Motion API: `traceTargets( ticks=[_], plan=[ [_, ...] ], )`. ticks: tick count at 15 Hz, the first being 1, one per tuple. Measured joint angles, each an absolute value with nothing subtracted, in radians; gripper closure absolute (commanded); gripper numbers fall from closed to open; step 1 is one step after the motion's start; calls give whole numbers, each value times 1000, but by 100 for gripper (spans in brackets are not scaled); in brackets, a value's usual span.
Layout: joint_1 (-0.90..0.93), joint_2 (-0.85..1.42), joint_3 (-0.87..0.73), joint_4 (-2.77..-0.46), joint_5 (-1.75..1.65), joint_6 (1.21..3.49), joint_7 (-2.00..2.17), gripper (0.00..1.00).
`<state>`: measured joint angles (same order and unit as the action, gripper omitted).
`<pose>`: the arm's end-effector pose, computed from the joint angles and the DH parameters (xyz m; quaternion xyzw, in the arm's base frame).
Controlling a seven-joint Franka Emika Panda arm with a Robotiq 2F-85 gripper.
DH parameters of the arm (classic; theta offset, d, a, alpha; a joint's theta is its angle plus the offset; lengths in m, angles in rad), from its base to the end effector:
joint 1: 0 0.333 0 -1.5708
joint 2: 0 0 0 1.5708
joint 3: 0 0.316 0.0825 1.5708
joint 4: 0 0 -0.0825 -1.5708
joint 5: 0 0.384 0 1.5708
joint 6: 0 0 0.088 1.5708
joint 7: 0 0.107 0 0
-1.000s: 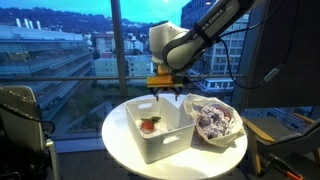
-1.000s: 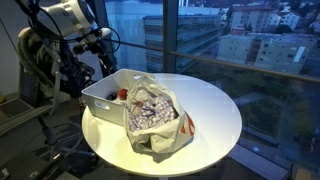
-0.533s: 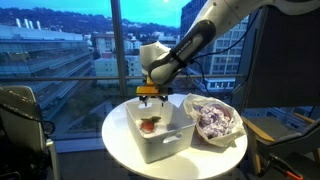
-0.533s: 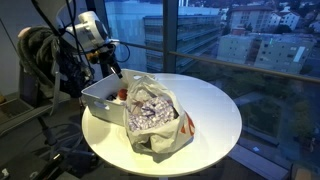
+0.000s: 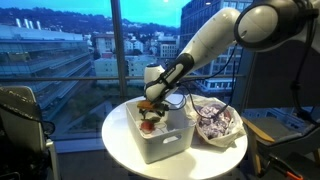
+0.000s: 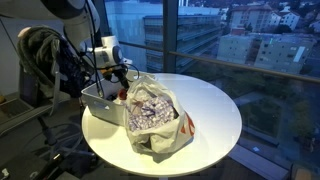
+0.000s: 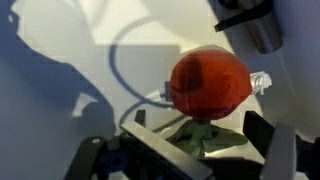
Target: Remove the objects from the storage container and put them in the plastic bag.
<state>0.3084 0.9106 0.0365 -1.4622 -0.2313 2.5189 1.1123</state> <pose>0.6871 0.2437 0.1501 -0.9502 0.2968 -0.0949 0.0040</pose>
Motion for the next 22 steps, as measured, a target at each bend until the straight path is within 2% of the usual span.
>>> traceTargets(
  ticks=[2,3,4,7,13,17,18,22],
  plan=[
    [304,966,37,-1417,-164,2528,1084,0],
    [302,991,37,-1395,-137,2532,1071,7],
    [302,1016,37,-1372,-117,2540,1055,26],
    [303,1074,37,-1309,-93,2549,989,51],
    [303,1096,32,-1264,-18,2546,958,91],
    [333,1050,13,-1274,-4,2468,975,90],
    [350,1018,1,-1287,-7,2432,984,92],
    [446,837,-80,-1392,-94,2291,1080,90]
  ],
)
